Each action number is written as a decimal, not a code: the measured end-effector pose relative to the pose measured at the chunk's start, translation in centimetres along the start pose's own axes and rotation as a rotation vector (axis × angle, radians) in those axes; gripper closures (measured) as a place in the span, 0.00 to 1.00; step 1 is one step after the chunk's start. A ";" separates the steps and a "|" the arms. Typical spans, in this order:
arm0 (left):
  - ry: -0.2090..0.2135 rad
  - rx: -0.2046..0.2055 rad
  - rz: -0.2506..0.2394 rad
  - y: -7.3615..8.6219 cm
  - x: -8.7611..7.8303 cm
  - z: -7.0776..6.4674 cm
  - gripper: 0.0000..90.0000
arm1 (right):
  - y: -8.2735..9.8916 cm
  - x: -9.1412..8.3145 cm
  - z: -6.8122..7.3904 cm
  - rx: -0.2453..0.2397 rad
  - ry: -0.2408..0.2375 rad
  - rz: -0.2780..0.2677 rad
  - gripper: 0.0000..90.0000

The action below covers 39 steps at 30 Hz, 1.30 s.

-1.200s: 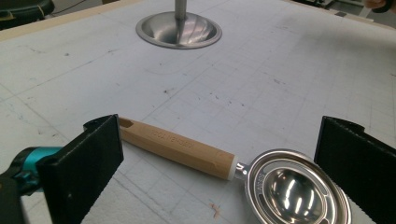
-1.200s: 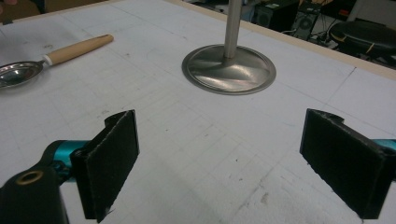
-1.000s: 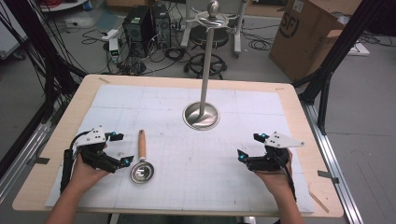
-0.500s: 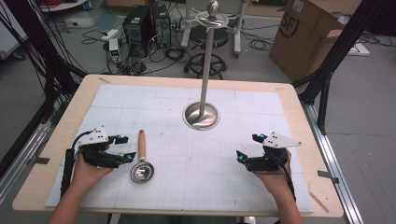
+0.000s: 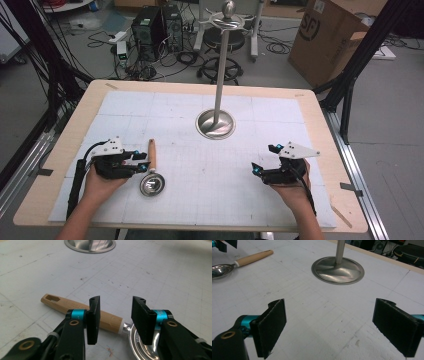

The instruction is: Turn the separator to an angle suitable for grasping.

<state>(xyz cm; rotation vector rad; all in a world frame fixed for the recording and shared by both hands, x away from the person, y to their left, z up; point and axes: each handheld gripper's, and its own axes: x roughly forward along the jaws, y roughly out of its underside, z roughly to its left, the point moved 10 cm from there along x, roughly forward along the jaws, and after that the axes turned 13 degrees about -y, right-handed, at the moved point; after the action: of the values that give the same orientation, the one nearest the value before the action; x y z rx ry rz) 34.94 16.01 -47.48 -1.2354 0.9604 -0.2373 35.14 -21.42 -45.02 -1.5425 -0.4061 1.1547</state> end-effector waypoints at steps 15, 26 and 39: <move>-0.016 0.066 0.107 0.4 3.1 -1.6 0.98 | 0.6 0.6 0.3 0.002 -0.014 0.037 0.12; 0.001 0.087 0.221 2.0 2.9 -1.5 1.00 | 0.9 0.9 0.2 -0.010 -0.012 0.059 0.12; -0.085 0.011 0.135 1.2 0.7 1.4 0.94 | 1.0 0.9 0.3 -0.008 -0.014 0.062 0.12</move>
<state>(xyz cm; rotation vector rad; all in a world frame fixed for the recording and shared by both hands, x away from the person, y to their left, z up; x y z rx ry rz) 35.97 17.01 -48.82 -1.1566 0.9630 -0.0824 35.01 -20.87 -46.27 -1.5646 -0.3752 1.2137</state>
